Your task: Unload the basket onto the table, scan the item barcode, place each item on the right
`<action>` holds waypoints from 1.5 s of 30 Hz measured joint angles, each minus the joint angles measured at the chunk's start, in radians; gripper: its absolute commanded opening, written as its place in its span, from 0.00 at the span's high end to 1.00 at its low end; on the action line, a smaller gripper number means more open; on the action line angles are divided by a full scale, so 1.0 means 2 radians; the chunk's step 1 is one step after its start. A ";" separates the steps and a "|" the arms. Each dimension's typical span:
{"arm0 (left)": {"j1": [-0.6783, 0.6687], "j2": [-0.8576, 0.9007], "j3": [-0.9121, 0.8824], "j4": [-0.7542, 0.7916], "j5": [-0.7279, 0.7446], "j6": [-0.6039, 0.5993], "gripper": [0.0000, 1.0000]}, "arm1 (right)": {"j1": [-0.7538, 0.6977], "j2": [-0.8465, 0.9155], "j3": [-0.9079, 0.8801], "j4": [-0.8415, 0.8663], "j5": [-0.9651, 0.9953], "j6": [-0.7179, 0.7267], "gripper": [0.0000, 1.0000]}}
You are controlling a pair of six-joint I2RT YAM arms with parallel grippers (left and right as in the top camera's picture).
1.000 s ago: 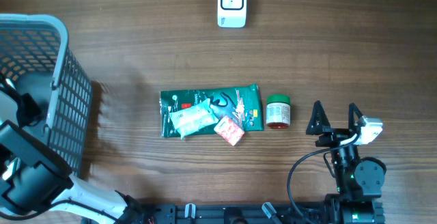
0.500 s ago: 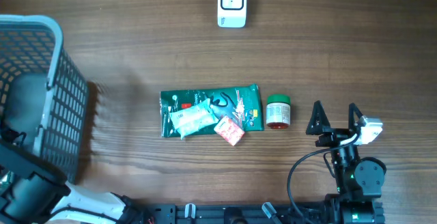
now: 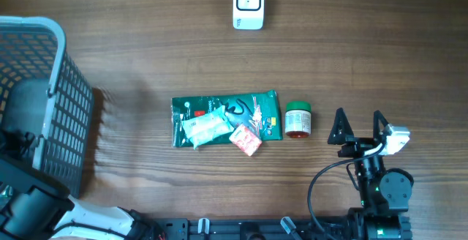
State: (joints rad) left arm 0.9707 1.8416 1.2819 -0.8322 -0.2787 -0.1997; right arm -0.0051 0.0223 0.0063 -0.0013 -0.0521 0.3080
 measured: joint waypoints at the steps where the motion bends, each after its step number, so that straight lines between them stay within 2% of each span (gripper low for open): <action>1: 0.000 0.000 0.000 -0.007 -0.003 -0.001 0.00 | 0.000 0.000 0.000 0.000 0.000 0.000 0.00; 4: 0.000 -0.007 0.000 -0.033 0.008 0.025 0.00 | 0.000 0.000 0.000 0.000 0.000 0.000 0.00; 8: -0.007 -0.030 -0.003 -0.044 0.069 0.080 0.00 | 0.000 0.000 0.000 0.000 0.000 0.000 0.00; 11: -0.050 -0.118 -0.008 -0.032 0.089 0.097 0.00 | 0.000 0.000 0.000 0.000 0.000 0.000 0.00; 13: -0.086 -0.208 -0.008 -0.027 0.097 0.101 0.00 | 0.000 0.000 0.000 0.000 0.000 0.000 0.00; 16: -0.100 -0.316 -0.006 -0.016 0.077 0.102 0.00 | 0.000 0.000 0.000 0.000 0.000 0.000 0.00; 18: -0.100 -0.342 -0.006 -0.008 0.063 0.102 0.00 | 0.000 0.000 0.000 0.000 0.000 0.000 0.00; 20: -0.100 -0.344 -0.006 -0.012 0.063 0.149 0.00 | 0.000 0.000 0.000 0.000 0.000 0.000 0.00; 23: -0.099 -0.337 -0.006 -0.065 0.063 0.302 0.00 | 0.000 0.000 0.000 0.000 0.000 0.000 0.00; 26: -0.087 -0.303 0.010 -0.123 0.064 0.407 0.00 | 0.000 0.000 0.000 0.000 0.000 0.000 0.00; 29: -0.076 -0.244 -0.004 -0.134 0.060 0.439 0.00 | 0.000 0.000 0.000 0.000 0.000 0.000 0.00; 32: -0.076 -0.236 -0.005 -0.131 0.059 0.452 0.13 | 0.000 0.000 0.000 0.000 0.000 0.000 0.00; 33: -0.076 -0.236 -0.005 -0.123 0.056 0.454 0.23 | 0.000 0.000 0.000 0.000 0.000 0.000 0.00; 34: -0.076 -0.236 -0.005 -0.122 0.049 0.455 0.06 | 0.000 0.000 0.000 0.000 0.000 0.000 0.00; 35: -0.076 -0.236 -0.005 -0.119 0.046 0.458 0.00 | 0.000 0.000 0.000 0.000 0.000 0.000 0.00; 39: -0.056 -0.234 -0.005 -0.086 0.043 0.461 0.04 | 0.000 0.000 0.000 0.000 0.000 0.000 0.00; 41: -0.014 -0.219 -0.005 -0.083 0.046 0.462 0.00 | 0.000 0.000 0.000 0.000 0.000 0.000 0.00; 45: 0.059 -0.162 -0.005 -0.103 0.082 0.513 0.01 | 0.000 0.000 0.000 0.000 0.000 0.000 0.00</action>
State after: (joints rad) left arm 1.0882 1.5185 1.2713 -1.0389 -0.1146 0.8268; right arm -0.0051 0.0223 0.0063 -0.0010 -0.0521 0.3080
